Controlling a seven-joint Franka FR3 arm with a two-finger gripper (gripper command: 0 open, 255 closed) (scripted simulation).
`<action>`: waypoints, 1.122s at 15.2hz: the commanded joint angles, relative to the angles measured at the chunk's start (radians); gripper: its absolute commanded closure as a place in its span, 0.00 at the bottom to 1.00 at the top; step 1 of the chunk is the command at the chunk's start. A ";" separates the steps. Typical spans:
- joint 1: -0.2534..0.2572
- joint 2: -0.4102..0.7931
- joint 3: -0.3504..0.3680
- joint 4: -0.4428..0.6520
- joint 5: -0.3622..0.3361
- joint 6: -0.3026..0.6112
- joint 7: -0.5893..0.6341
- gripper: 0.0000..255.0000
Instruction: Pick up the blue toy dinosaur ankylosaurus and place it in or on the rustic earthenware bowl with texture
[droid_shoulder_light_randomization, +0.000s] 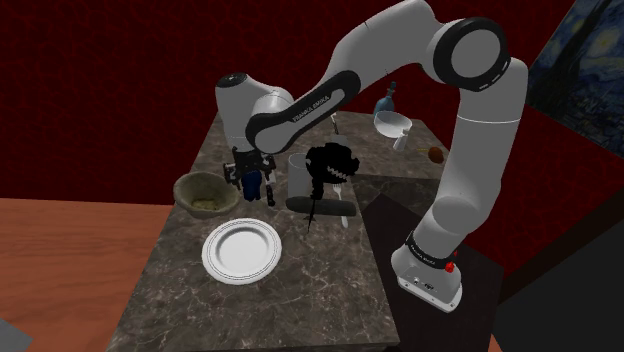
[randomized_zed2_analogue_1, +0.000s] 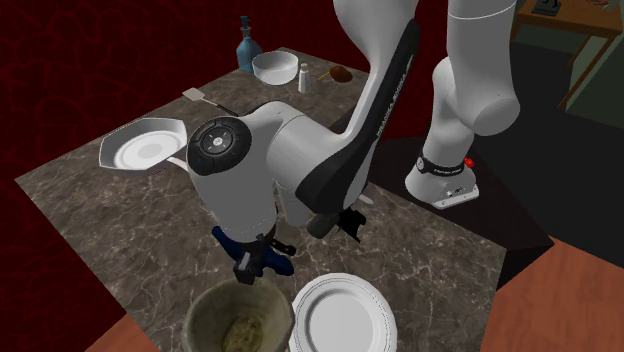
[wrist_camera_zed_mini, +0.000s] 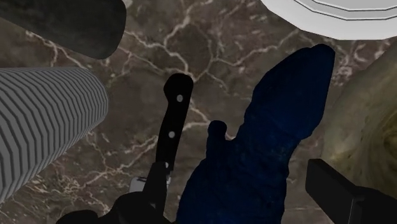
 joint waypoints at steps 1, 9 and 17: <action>0.004 0.005 0.004 -0.003 0.002 0.006 0.000 0.00; 0.007 0.011 0.003 0.005 -0.002 0.003 0.003 1.00; -0.007 -0.039 0.019 0.015 0.038 -0.045 -0.029 1.00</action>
